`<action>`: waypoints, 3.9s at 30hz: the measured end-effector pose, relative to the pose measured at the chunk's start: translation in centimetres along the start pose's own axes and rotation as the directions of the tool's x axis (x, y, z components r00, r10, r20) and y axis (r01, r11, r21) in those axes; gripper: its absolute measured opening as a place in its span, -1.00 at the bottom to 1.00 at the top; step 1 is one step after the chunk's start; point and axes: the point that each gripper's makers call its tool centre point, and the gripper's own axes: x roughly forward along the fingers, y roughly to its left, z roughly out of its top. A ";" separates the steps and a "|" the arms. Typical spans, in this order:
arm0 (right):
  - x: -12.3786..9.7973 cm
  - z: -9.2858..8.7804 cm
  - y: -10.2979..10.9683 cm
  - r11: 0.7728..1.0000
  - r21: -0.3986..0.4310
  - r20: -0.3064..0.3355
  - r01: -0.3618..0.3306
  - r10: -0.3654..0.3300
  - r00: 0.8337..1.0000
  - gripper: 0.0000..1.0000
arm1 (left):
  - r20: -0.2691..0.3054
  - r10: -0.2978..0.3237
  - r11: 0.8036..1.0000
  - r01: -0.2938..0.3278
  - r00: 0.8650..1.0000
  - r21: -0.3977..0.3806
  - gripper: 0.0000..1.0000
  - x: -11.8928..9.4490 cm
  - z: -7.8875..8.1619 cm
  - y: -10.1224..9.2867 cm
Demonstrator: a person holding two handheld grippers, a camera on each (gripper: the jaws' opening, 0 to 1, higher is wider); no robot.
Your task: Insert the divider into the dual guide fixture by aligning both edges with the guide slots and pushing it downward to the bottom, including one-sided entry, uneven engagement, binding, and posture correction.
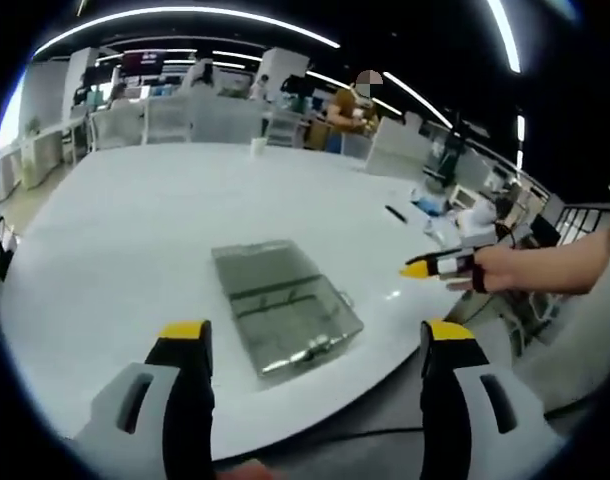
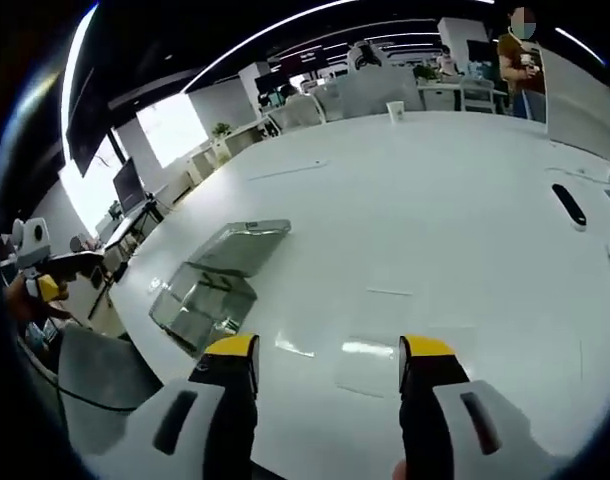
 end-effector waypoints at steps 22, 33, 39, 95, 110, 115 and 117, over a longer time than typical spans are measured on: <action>3.7 -1.7 -2.1 0.998 -0.033 -0.097 0.053 -0.056 0.994 -0.08 | -0.032 -0.035 0.999 0.035 0.999 0.003 0.66 0.6 -1.1 0.4; 4.9 -1.5 -3.2 0.993 -0.048 -0.121 0.104 -0.109 0.987 -0.22 | -0.035 -0.029 1.000 0.029 0.999 -0.002 0.66 0.6 -1.4 0.5; 5.5 -1.5 -3.6 0.993 -0.048 -0.135 0.112 -0.118 0.984 -0.23 | -0.034 -0.022 1.000 0.022 0.999 -0.009 0.66 0.6 -1.5 0.7; 6.6 -3.1 -4.6 0.952 -0.066 -0.269 0.298 -0.305 0.914 -0.39 | -0.040 -0.015 1.000 0.014 0.999 -0.016 0.66 0.7 -2.1 0.8; 6.6 -2.9 -4.8 0.944 -0.073 -0.290 0.322 -0.329 0.899 -0.38 | -0.047 -0.017 1.000 0.017 0.999 -0.018 0.66 0.8 -2.1 1.0; 6.9 -2.9 -5.3 0.943 -0.069 -0.289 0.326 -0.331 0.898 -0.38 | -0.048 -0.019 1.000 0.018 0.999 -0.017 0.66 0.9 -2.2 1.0; 6.9 -2.9 -5.2 0.943 -0.073 -0.290 0.324 -0.331 0.898 -0.38 | -0.050 -0.019 1.000 0.018 0.999 -0.016 0.66 0.9 -2.2 1.0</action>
